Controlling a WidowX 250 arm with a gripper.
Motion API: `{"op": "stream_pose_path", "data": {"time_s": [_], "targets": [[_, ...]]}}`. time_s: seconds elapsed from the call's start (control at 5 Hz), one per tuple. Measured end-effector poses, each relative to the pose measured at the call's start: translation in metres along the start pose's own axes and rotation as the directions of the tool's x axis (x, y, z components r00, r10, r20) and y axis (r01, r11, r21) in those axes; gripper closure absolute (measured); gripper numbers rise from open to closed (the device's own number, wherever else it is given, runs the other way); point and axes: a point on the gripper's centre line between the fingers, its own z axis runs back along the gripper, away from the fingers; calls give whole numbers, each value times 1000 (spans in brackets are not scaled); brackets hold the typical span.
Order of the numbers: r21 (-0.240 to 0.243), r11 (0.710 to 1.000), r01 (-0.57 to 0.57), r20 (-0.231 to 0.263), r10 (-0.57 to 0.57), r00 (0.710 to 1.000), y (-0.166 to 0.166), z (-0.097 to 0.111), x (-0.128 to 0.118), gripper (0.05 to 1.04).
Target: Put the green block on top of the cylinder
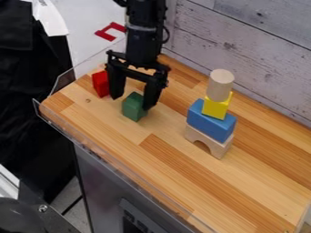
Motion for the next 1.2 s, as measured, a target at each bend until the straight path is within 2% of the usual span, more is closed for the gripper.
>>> {"op": "stream_pose_path", "data": {"time_s": [0.2,0.4,0.6,0.8,1.0,1.2], "targets": [[-4,1000,-1,-3,1,1000,0,-4,2,88],[-22,1000,-15,-17,15,1000,0,-11,3,159],[-32,999,-27,-16,26,1000,2,-11,3,442],[-64,998,-11,40,13,999,-2,11,-10,534],[-47,999,10,142,-3,990,-6,57,-30,534],[-55,997,56,234,-41,971,-20,98,-55,534]]}}
